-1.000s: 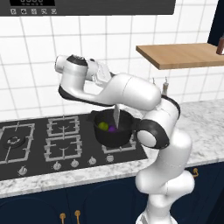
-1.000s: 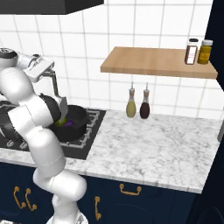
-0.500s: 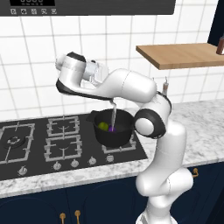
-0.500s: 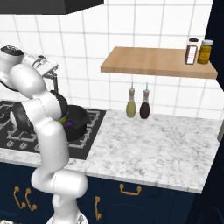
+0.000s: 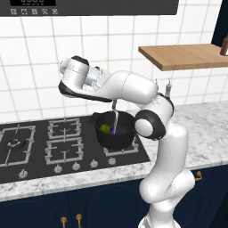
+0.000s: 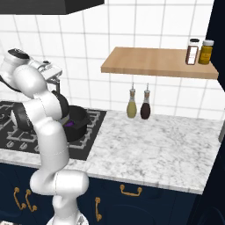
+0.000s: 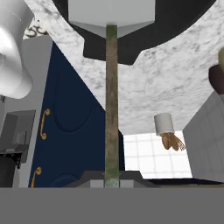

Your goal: Put the eggplant and lime in the pot. Retrieve the spatula and lightly stir the vegetables in the pot.

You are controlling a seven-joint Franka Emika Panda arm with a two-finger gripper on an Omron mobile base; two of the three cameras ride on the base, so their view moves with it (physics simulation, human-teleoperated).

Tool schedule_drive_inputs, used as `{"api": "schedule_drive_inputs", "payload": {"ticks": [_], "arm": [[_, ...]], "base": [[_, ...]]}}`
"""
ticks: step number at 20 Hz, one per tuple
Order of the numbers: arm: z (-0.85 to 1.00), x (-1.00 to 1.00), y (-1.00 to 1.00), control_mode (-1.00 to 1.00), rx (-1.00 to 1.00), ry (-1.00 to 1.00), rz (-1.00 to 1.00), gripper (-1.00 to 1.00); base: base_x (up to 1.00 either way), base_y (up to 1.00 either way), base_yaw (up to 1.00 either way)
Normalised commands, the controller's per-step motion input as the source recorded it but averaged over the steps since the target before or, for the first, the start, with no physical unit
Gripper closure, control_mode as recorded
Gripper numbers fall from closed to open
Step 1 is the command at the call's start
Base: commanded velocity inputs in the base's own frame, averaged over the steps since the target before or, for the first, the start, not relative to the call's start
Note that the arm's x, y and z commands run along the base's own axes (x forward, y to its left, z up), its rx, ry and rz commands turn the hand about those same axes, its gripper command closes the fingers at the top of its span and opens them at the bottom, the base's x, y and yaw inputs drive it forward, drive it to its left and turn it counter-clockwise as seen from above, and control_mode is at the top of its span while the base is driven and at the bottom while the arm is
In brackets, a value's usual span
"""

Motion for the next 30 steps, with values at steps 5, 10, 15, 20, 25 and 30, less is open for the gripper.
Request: {"api": "schedule_drive_inputs", "payload": {"ticks": [5, 10, 15, 20, 25, 30], "arm": [[-0.18, 0.08, 0.0, -1.0, 0.0, -0.03, -0.06, 1.0], [-0.11, 0.25, 0.0, -1.0, 0.0, -0.07, -0.03, 1.0], [-0.11, 0.02, 0.0, -1.0, 0.04, -0.08, -0.01, 1.0], [-0.55, 0.08, 0.0, -1.0, 0.02, -0.01, -0.03, 1.0], [-0.36, 0.11, 0.0, -1.0, 0.01, 0.0, -0.05, 1.0], [0.03, 0.0, 0.0, -1.0, 0.0, 0.0, -0.04, 1.0]], "base": [[0.0, 0.0, 0.0], [0.0, 0.0, 0.0], [0.0, 0.0, 0.0], [0.0, 0.0, 0.0], [0.0, 0.0, 0.0], [0.0, 0.0, 0.0]]}}
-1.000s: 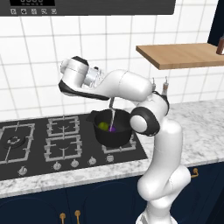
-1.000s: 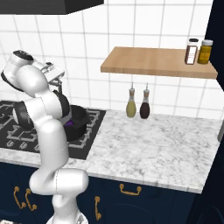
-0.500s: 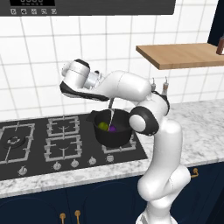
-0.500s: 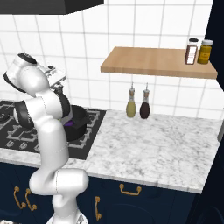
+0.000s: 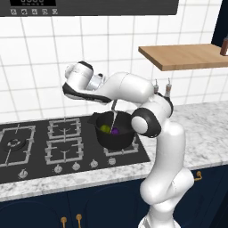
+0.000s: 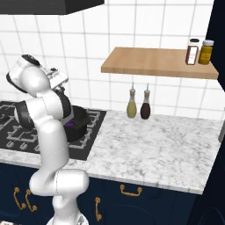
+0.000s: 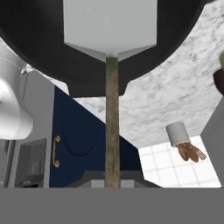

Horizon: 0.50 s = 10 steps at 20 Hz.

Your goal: Put the eggplant and lime in the pot. Retrieve the spatula and lightly stir the vegetables in the pot.

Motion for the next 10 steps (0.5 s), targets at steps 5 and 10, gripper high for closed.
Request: {"api": "schedule_drive_inputs", "payload": {"ticks": [5, 10], "arm": [[0.21, -0.21, 0.0, -1.0, 0.0, -0.04, -0.01, 1.0], [-0.04, -0.12, -0.06, -1.0, 0.05, -0.09, 0.0, 1.0]], "base": [[0.0, 0.0, 0.0], [0.0, 0.0, 0.0]]}}
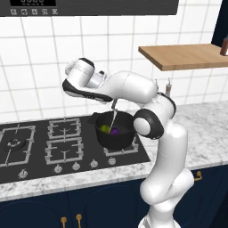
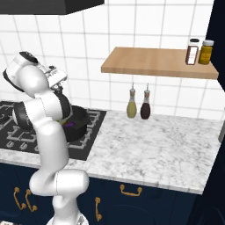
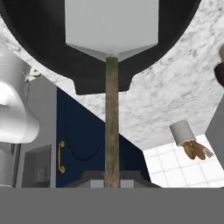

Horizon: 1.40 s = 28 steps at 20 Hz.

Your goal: Put the eggplant and lime in the pot. Retrieve the spatula and lightly stir the vegetables in the pot.

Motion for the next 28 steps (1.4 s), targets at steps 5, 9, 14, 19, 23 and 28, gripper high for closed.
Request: {"api": "schedule_drive_inputs", "payload": {"ticks": [5, 9, 14, 19, 23, 28], "arm": [[-0.6, 0.05, -0.19, -1.0, 0.0, 0.0, 0.0, 1.0], [-0.01, 0.0, -0.14, -1.0, 0.0, 0.0, 0.0, 1.0], [0.52, -0.03, -0.09, -1.0, -0.03, 0.0, -0.05, 1.0], [0.08, -0.1, 0.0, -1.0, 0.01, 0.04, -0.01, 1.0], [0.45, -0.73, 0.0, -1.0, 0.1, 0.01, 0.0, 1.0], [0.23, -0.14, 0.0, -1.0, 0.08, 0.0, 0.0, 1.0]], "base": [[0.0, 0.0, 0.0], [0.0, 0.0, 0.0], [0.0, 0.0, 0.0], [0.0, 0.0, 0.0], [0.0, 0.0, 0.0], [0.0, 0.0, 0.0]]}}
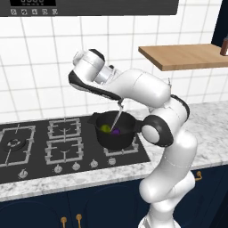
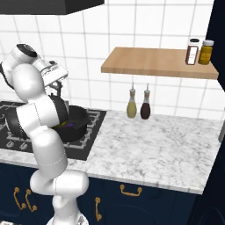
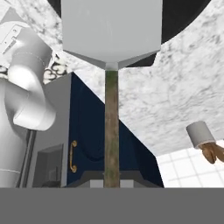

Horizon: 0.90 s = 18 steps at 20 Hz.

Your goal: Put the eggplant and lime in the pot. Retrieve the spatula and lightly stir the vegetables in the pot.

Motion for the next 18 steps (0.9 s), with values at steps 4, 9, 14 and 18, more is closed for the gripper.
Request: {"api": "schedule_drive_inputs", "payload": {"ticks": [4, 9, 14, 18], "arm": [[-0.31, 0.2, 0.0, -1.0, 0.0, 0.0, -0.01, 1.0], [-0.57, 0.04, 0.0, -1.0, 0.0, 0.0, 0.0, 1.0], [-0.52, 0.0, -0.03, -1.0, 0.0, 0.0, -0.01, 1.0], [0.03, 0.0, -0.37, -1.0, -0.04, 0.0, -0.09, 1.0]], "base": [[0.0, 0.0, 0.0], [0.0, 0.0, 0.0], [0.0, 0.0, 0.0], [0.0, 0.0, 0.0]]}}
